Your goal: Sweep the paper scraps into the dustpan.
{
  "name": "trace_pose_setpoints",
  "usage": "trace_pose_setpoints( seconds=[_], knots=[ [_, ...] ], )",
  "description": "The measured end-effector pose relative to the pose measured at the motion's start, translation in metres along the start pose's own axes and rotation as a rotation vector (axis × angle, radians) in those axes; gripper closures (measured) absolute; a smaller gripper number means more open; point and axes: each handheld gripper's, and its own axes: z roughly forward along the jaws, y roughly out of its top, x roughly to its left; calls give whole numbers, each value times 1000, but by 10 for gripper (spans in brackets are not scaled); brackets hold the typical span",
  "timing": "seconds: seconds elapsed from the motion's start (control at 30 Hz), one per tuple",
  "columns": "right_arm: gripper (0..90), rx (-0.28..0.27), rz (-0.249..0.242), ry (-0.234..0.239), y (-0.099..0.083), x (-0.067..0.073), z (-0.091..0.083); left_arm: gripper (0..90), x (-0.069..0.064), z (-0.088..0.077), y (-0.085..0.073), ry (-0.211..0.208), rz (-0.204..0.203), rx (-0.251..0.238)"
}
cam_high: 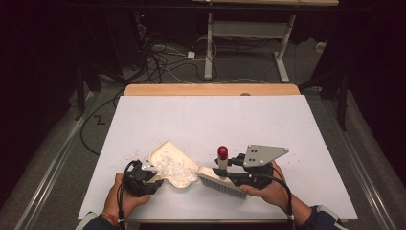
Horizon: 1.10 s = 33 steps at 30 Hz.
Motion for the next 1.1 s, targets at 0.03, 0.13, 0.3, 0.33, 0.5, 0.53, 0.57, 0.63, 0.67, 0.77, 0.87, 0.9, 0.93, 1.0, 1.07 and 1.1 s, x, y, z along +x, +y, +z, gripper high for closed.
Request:
trace_pose_setpoints(
  seconds=[0.03, 0.13, 0.3, 0.33, 0.5, 0.53, 0.57, 0.63, 0.67, 0.77, 0.87, 0.9, 0.93, 1.0, 1.07, 1.1],
  knots=[
    [704, -3, 3, 0, 0, 1, 3, 635, 0, 0, 0, 0, 0, -1],
    [704, -24, 12, -1, 1, 1, 10, 635, 0, 0, 0, -1, 0, -2],
    [704, -56, 32, 9, 6, -1, 18, 635, 0, 0, -1, 2, 0, -4],
    [704, -65, 35, 11, 8, -1, 19, 635, 0, 0, -1, 2, 2, -1],
    [704, -91, 19, -7, 18, -2, 20, 635, 0, -1, -2, -1, -1, 0],
    [704, -102, 14, -17, 21, -3, 20, 635, 1, -1, -2, -3, -3, -2],
    [704, -115, 8, -29, 23, -4, 21, 635, 1, -1, -2, -3, -2, -1],
    [704, -116, 16, -28, 26, -6, 25, 635, 1, -2, -2, -5, -3, -2],
    [704, -123, 21, -22, 27, -8, 27, 635, 1, -2, -3, -6, -1, 0],
    [704, -127, 23, -16, 32, -9, 34, 634, 2, -2, -4, -10, -4, 0],
    [704, -146, 34, -12, 36, -12, 37, 634, 3, -3, -5, -12, -5, 0],
    [704, -157, 36, -14, 39, -13, 36, 634, 4, -3, -5, -12, -8, -1],
    [704, -168, 36, -18, 41, -14, 36, 634, 4, -3, -6, -12, -6, 2],
    [703, -183, 41, -34, 47, -17, 35, 634, 5, -3, -6, -15, -5, 4],
    [703, -189, 49, -38, 52, -22, 35, 634, 5, -4, -6, -14, -5, 5],
    [703, -186, 56, -39, 54, -24, 36, 634, 4, -4, -6, -13, -4, 4]
  ],
)
